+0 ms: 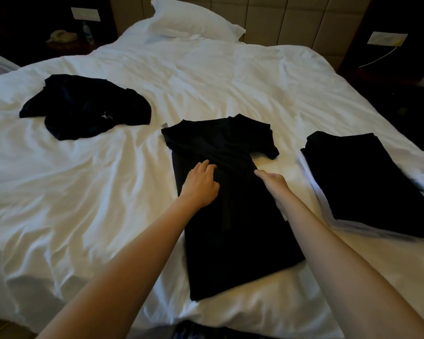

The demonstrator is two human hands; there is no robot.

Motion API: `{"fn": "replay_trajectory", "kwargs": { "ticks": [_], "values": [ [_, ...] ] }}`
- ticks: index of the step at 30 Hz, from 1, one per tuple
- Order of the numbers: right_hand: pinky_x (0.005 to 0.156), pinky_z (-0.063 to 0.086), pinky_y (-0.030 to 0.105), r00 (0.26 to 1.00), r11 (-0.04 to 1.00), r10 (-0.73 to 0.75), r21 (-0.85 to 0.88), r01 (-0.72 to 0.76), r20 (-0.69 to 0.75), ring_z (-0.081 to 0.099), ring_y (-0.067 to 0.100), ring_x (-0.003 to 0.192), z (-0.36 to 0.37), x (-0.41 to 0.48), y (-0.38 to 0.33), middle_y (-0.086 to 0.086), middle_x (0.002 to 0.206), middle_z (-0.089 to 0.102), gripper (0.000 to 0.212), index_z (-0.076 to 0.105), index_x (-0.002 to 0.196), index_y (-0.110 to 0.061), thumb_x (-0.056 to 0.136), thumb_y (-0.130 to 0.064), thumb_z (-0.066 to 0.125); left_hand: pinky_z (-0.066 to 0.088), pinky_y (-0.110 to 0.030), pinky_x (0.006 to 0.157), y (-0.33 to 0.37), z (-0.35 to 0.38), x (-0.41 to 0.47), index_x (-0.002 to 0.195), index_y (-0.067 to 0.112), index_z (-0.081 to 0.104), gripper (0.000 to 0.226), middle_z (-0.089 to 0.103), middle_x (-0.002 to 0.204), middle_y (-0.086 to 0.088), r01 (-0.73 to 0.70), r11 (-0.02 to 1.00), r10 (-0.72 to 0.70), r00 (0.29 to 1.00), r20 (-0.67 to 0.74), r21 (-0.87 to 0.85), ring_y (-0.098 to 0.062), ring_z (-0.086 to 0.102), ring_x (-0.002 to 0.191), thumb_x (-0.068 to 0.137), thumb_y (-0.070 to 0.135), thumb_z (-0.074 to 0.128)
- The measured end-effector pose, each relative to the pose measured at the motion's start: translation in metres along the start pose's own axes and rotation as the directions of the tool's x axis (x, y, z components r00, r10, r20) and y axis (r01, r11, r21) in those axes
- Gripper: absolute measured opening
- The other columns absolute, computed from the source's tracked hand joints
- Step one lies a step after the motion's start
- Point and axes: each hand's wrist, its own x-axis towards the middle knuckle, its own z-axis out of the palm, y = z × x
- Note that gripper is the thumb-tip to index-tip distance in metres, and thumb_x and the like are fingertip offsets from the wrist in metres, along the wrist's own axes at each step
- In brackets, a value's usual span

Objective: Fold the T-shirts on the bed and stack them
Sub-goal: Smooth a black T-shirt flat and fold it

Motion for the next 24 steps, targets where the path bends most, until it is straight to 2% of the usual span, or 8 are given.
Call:
{"fn": "replay_trajectory", "kwargs": {
  "ticks": [3, 6, 10, 15, 17, 19, 22, 24],
  "values": [
    [0.076, 0.044, 0.034, 0.999, 0.995, 0.028, 0.097, -0.03, 0.021, 0.061, 0.033, 0.1, 0.006, 0.023, -0.007, 0.018, 0.112, 0.062, 0.059, 0.053, 0.126, 0.005, 0.089, -0.042, 0.057, 0.006, -0.038, 0.118, 0.001, 0.004, 0.028, 0.148, 0.012, 0.022, 0.054, 0.01, 0.158, -0.01, -0.062, 0.998, 0.061, 0.998, 0.029, 0.013, -0.026, 0.003, 0.146, 0.098, 0.022, 0.039],
    [0.07, 0.046, 0.031, 1.0, 0.969, 0.029, 0.246, -0.031, 0.012, 0.059, 0.026, 0.092, 0.014, 0.046, -0.014, 0.01, 0.102, 0.061, 0.047, 0.057, 0.119, -0.003, 0.09, -0.04, 0.058, 0.004, -0.038, 0.117, 0.006, 0.004, 0.056, 0.149, 0.011, 0.02, 0.053, 0.008, 0.158, -0.01, -0.097, 0.995, 0.097, 0.995, 0.029, 0.0, -0.025, 0.001, 0.146, 0.1, 0.023, 0.035],
    [0.081, 0.05, 0.03, 1.0, 0.878, -0.027, 0.479, 0.019, 0.011, 0.062, 0.022, 0.095, 0.024, 0.078, -0.028, 0.009, 0.113, 0.063, 0.046, 0.054, 0.129, -0.008, 0.091, -0.032, 0.06, 0.004, -0.038, 0.117, 0.014, 0.005, 0.1, 0.149, 0.01, 0.019, 0.052, 0.008, 0.158, -0.01, -0.108, 0.992, 0.11, 0.994, 0.027, -0.067, -0.025, 0.001, 0.146, 0.101, 0.026, 0.031],
    [0.076, 0.055, 0.034, 0.998, 0.706, -0.059, 0.707, 0.036, 0.008, 0.064, 0.026, 0.104, 0.032, 0.114, -0.037, 0.012, 0.121, 0.063, 0.062, 0.047, 0.135, -0.005, 0.083, -0.03, 0.07, 0.004, -0.039, 0.117, 0.021, 0.009, 0.15, 0.149, 0.007, 0.015, 0.052, 0.007, 0.158, -0.011, -0.077, 0.989, 0.087, 0.994, 0.072, -0.128, -0.026, 0.002, 0.146, 0.103, 0.028, 0.026],
    [0.079, 0.055, 0.033, 0.993, 0.642, -0.099, 0.766, 0.014, 0.065, 0.064, 0.024, 0.102, 0.033, 0.128, -0.037, 0.01, 0.115, 0.067, 0.044, 0.056, 0.129, -0.008, 0.09, -0.03, 0.059, 0.004, -0.04, 0.117, 0.022, 0.012, 0.169, 0.15, 0.007, 0.013, 0.053, 0.006, 0.158, -0.012, -0.073, 0.99, 0.084, 0.993, 0.087, -0.122, -0.026, 0.001, 0.146, 0.103, 0.029, 0.025],
    [0.072, 0.056, 0.029, 0.983, 0.545, -0.145, 0.838, -0.013, 0.11, 0.067, 0.02, 0.089, 0.031, 0.135, -0.035, 0.005, 0.098, 0.072, 0.028, 0.063, 0.114, -0.012, 0.095, -0.028, 0.049, 0.004, -0.04, 0.117, 0.024, 0.014, 0.181, 0.15, 0.007, 0.011, 0.054, 0.005, 0.158, -0.012, -0.082, 0.991, 0.092, 0.991, 0.099, -0.106, -0.026, 0.001, 0.146, 0.103, 0.03, 0.024],
    [0.068, 0.057, 0.028, 0.978, 0.41, -0.177, 0.912, -0.03, 0.112, 0.07, 0.02, 0.081, 0.024, 0.147, -0.03, 0.005, 0.09, 0.073, 0.025, 0.065, 0.106, -0.012, 0.093, -0.025, 0.049, 0.003, -0.042, 0.116, 0.028, 0.026, 0.205, 0.151, 0.009, 0.008, 0.055, 0.002, 0.159, -0.011, -0.116, 0.992, 0.122, 0.986, 0.112, -0.052, -0.026, -0.001, 0.146, 0.103, 0.033, 0.022],
    [0.078, 0.056, 0.031, 0.979, 0.376, -0.179, 0.926, -0.022, 0.095, 0.068, 0.024, 0.088, 0.023, 0.151, -0.03, 0.008, 0.097, 0.072, 0.029, 0.064, 0.112, -0.01, 0.091, -0.024, 0.05, 0.0, -0.042, 0.116, 0.026, 0.035, 0.216, 0.151, 0.011, 0.007, 0.055, -0.001, 0.159, -0.009, -0.109, 0.994, 0.108, 0.986, 0.128, 0.008, -0.023, -0.003, 0.146, 0.103, 0.035, 0.02]
  ]
}}
